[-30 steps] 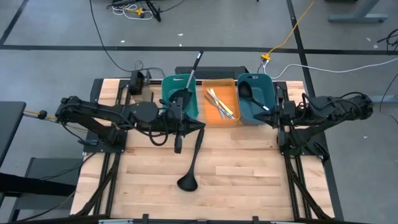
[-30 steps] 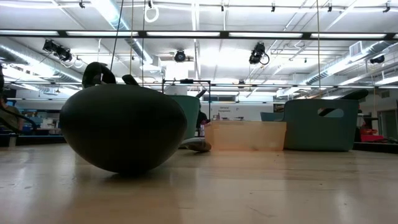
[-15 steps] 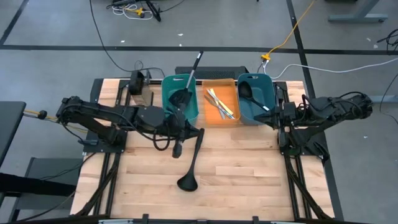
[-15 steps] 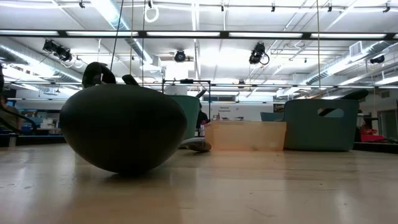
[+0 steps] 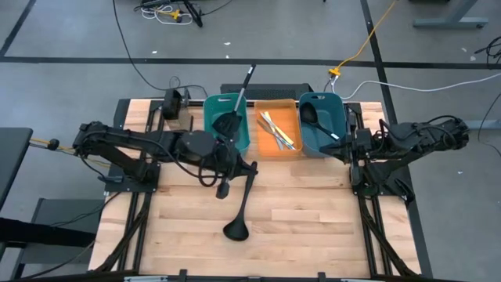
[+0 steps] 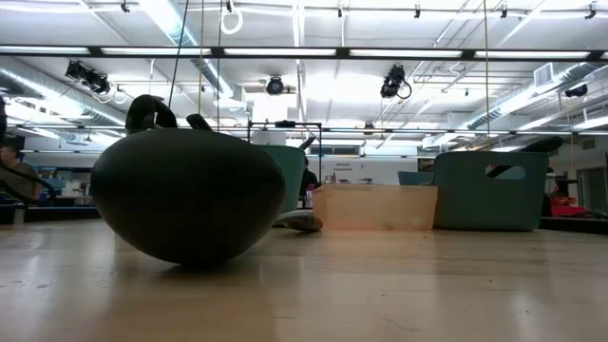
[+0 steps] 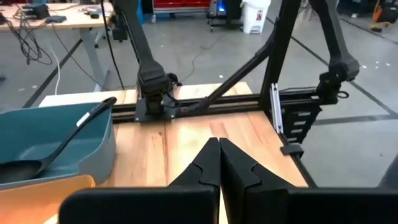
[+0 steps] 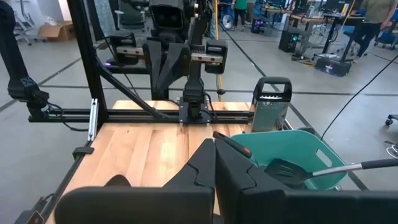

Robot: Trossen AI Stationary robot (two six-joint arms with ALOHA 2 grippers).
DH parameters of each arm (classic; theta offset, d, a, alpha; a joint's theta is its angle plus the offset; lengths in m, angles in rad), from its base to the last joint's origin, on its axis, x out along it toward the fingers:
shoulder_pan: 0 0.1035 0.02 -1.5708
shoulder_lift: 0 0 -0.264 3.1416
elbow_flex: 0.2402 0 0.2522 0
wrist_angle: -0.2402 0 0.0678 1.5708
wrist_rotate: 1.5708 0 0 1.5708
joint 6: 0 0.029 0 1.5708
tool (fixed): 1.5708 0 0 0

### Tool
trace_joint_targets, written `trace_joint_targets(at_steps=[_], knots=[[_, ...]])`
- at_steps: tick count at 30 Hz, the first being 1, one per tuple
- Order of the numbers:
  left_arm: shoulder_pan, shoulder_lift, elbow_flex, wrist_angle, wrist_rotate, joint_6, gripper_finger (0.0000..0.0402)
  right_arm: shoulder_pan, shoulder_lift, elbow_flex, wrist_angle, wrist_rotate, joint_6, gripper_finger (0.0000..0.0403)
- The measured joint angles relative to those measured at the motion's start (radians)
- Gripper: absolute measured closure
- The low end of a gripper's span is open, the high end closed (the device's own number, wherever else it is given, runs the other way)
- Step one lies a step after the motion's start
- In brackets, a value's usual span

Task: Pick & Place Kitchen Items
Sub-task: Put the black ladle into the blue bin

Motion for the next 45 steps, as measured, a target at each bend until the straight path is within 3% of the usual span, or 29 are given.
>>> trace_joint_targets(at_steps=[15, 33, 45], knots=[[0.01, 0.003, -0.001, -0.023, 0.012, 0.057, 0.0402, 0.0, 0.0, 0.0, -0.012, 0.0, 0.001, 0.0378], [0.039, 0.001, 0.059, -0.062, 0.078, 0.089, 0.0402, -0.001, 0.0, 0.0, -0.013, 0.003, 0.023, 0.0389], [0.022, 0.052, 0.058, -0.072, 0.037, 0.004, 0.0402, -0.001, 0.0, 0.0, -0.024, -0.041, 0.019, 0.0393]])
